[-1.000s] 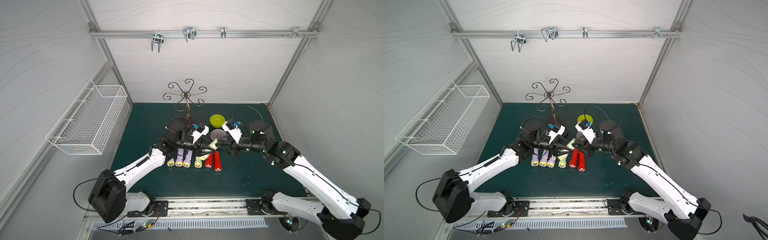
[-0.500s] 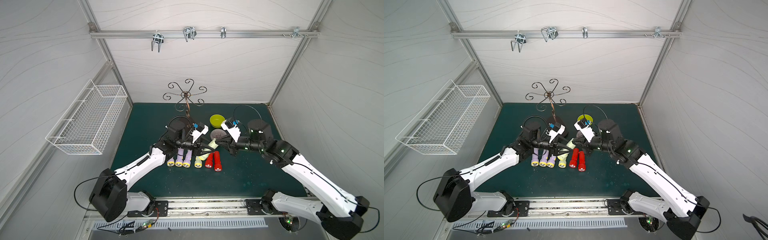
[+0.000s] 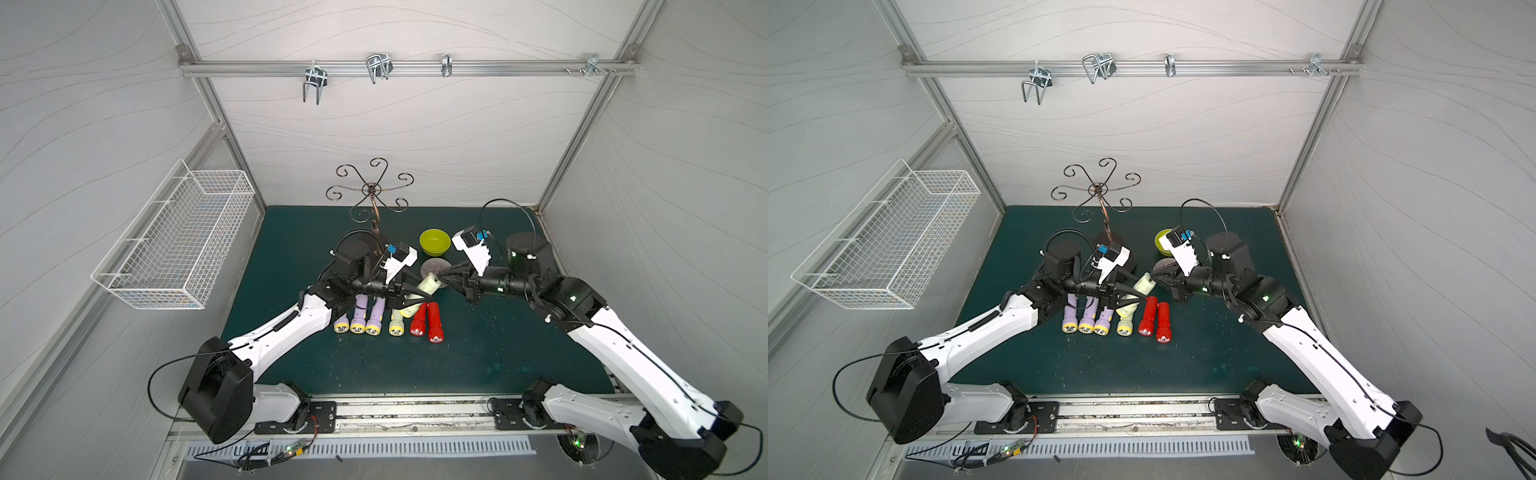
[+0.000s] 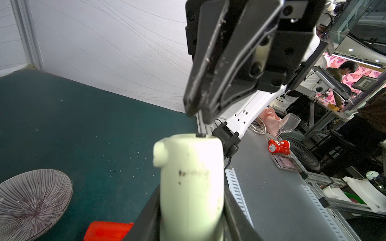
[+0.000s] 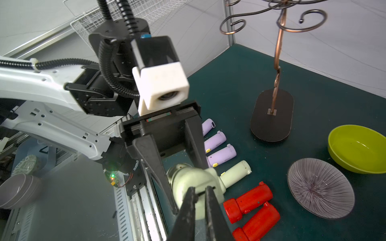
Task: Close the plug at the bottom of the flashlight
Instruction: Close the plug of the flashlight, then place the flashlight at the center of the board.
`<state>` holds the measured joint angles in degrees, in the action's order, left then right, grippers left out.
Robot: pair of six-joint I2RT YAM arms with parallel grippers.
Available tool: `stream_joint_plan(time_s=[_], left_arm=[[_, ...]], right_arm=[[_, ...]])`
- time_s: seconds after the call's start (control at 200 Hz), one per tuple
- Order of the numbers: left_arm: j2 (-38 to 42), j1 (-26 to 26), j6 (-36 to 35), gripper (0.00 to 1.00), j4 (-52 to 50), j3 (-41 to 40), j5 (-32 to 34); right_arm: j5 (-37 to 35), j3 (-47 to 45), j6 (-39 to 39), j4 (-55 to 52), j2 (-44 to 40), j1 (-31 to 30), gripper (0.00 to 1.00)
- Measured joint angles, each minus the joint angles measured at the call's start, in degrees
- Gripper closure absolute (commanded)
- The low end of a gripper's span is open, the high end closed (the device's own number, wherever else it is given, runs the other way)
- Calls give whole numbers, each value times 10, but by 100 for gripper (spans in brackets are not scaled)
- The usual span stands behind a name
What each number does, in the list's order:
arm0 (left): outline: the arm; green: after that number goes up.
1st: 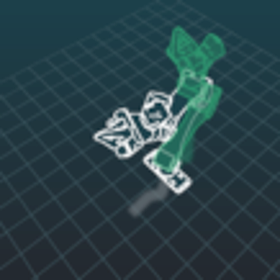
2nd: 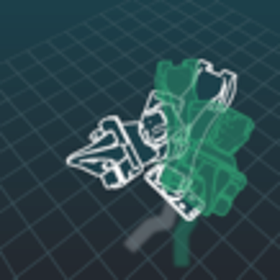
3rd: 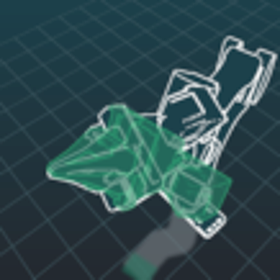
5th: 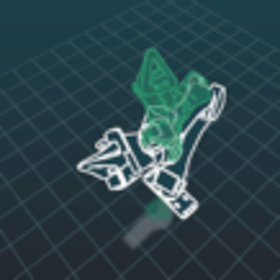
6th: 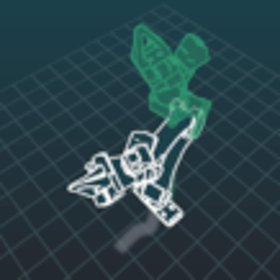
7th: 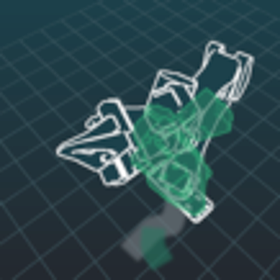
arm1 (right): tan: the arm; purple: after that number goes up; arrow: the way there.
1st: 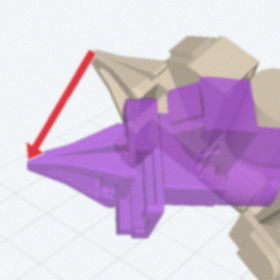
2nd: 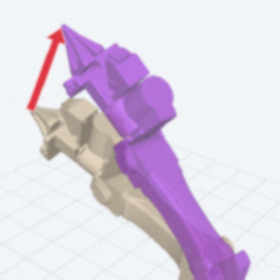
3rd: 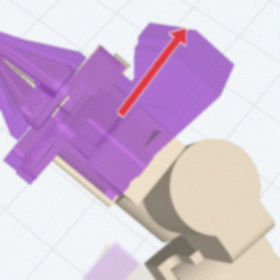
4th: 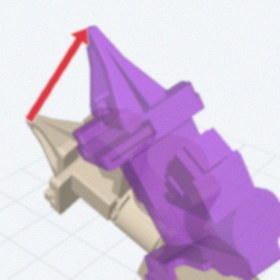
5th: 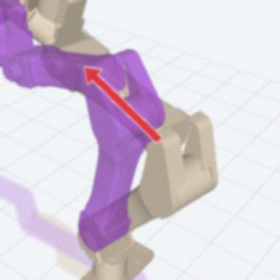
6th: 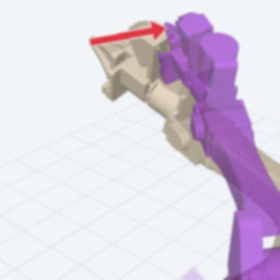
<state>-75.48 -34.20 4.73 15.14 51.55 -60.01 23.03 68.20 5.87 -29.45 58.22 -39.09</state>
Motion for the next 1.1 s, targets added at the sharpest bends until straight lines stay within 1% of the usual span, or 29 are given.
stream_joint_plan(time_s=[0.035, 0.1, 0.16, 0.25, 0.335, 0.43, 0.535, 0.625, 0.72, 0.841, 0.936, 1.101], left_arm=[[0, 0, 4, 100, 1, 2, 6], [-1, 0, 17, 100, 3, 4, 28], [-3, 0, 34, 100, 5, 7, 56], [-11, 0, 77, 100, 13, 14, 116], [-19, 0, 121, 100, 28, 14, 182], [-26, 0, 177, 100, 46, 14, 243], [-27, 0, 237, 100, 63, 14, 307], [-27, -2, 283, 100, 82, 12, 341], [-33, -12, 323, 100, 103, 12, 369], [-40, -45, 348, 100, 113, 12, 398], [-42, -66, 357, 100, 113, 12, 410], [-42, -82, 364, 100, 113, 11, 429]], right_arm=[[1, -3, 6, 1, -5, 7, 78], [3, -12, 19, 3, -19, 16, 59], [7, -23, 25, 6, -32, 24, 45], [21, -37, 43, 9, -45, 37, 33], [32, -50, 67, 16, -47, 45, 27], [33, -80, 95, 27, -47, 47, 25], [29, -129, 139, 53, -50, 48, 25], [26, -163, 179, 70, -49, 47, 27], [10, -169, 210, 82, -37, 35, 26], [-26, -162, 229, 94, -13, -1, 21], [-45, -156, 235, 104, 1, -14, 19], [-66, -142, 243, 122, 23, -14, 20]])
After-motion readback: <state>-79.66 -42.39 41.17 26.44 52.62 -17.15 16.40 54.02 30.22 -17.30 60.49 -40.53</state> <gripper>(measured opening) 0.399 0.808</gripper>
